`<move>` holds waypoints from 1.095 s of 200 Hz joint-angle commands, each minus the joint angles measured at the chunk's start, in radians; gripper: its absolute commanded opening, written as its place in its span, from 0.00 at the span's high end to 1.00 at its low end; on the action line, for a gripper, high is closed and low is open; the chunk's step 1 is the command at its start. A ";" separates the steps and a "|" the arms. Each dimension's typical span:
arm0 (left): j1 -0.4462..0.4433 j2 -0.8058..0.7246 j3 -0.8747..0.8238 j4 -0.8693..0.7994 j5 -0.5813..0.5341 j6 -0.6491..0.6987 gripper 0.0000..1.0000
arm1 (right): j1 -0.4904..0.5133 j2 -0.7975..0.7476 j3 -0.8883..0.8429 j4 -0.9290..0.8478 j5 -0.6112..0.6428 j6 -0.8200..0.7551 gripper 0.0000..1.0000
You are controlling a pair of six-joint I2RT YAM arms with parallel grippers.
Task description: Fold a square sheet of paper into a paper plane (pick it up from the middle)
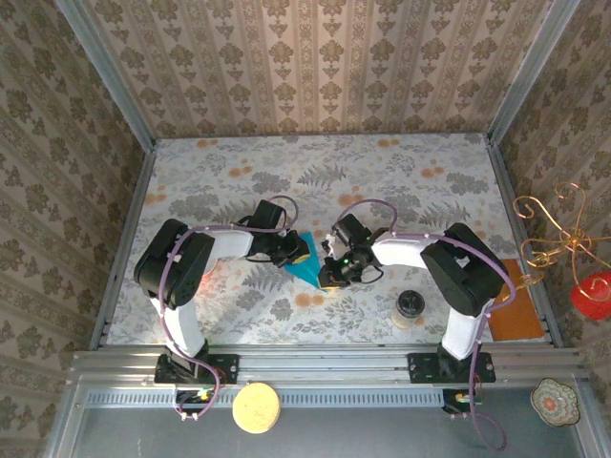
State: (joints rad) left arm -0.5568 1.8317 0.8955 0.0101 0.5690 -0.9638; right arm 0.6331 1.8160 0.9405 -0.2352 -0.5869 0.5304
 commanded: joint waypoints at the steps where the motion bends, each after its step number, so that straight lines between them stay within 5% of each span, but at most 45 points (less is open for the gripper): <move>1: 0.005 0.021 -0.023 -0.063 -0.051 0.013 0.84 | 0.005 0.029 0.052 0.002 -0.012 0.006 0.85; 219: 0.011 0.034 -0.027 -0.091 -0.087 0.013 0.84 | 0.011 -0.048 -0.115 -0.127 -0.015 -0.101 0.86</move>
State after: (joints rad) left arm -0.5598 1.8317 0.8955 -0.0013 0.5774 -0.9642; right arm 0.6331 1.7851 0.8684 -0.2028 -0.5987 0.4580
